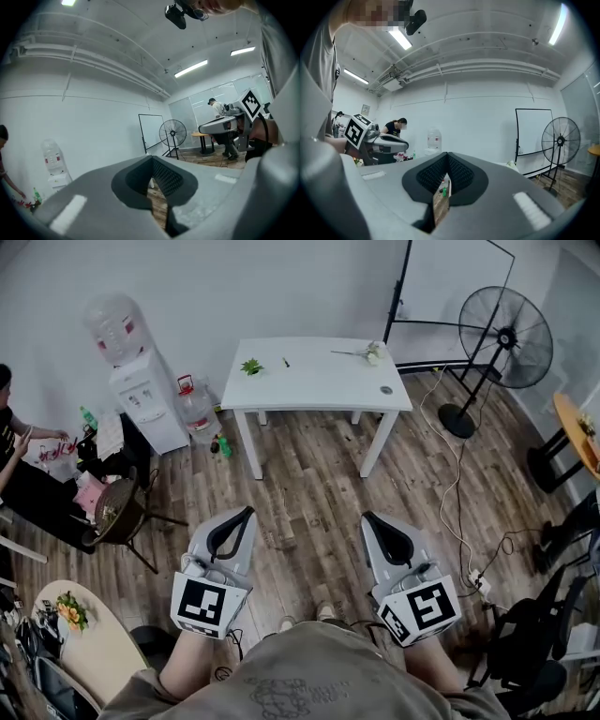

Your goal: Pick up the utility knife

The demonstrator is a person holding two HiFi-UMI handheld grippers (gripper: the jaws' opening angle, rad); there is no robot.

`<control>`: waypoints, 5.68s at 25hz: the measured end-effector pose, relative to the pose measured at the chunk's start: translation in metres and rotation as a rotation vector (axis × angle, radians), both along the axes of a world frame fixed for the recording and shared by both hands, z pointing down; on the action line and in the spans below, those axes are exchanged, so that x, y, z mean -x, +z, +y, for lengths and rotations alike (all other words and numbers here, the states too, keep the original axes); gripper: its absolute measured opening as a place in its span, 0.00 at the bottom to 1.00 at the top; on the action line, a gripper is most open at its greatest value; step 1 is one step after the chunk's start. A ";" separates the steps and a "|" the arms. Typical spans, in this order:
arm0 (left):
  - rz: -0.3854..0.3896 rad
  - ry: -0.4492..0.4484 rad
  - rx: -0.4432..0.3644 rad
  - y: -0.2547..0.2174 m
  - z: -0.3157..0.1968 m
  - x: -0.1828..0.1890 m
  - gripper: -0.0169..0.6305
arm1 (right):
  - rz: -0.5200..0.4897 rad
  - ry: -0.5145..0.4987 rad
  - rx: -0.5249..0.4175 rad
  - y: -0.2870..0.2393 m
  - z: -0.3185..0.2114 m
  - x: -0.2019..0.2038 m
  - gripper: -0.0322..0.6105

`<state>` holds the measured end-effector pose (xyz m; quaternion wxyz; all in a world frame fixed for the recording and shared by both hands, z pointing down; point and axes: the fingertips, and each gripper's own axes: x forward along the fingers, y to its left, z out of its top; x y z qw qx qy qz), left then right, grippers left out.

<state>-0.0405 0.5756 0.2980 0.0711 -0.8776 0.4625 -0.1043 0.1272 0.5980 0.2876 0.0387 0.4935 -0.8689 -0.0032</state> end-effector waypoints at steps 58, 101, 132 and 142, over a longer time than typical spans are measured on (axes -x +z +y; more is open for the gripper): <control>-0.023 -0.029 0.058 0.019 -0.407 0.083 0.03 | 0.033 0.041 0.038 0.003 -0.426 0.067 0.40; -0.091 -0.156 0.118 0.047 -0.821 0.028 0.03 | 0.036 -0.120 0.171 0.063 -0.864 0.024 0.38; -0.138 -0.001 0.116 0.032 -0.839 0.044 0.03 | 0.046 -0.037 0.210 0.063 -0.870 0.053 0.38; -0.087 -0.011 0.156 0.044 -0.840 0.061 0.03 | 0.078 -0.031 0.274 0.092 -0.877 0.063 0.38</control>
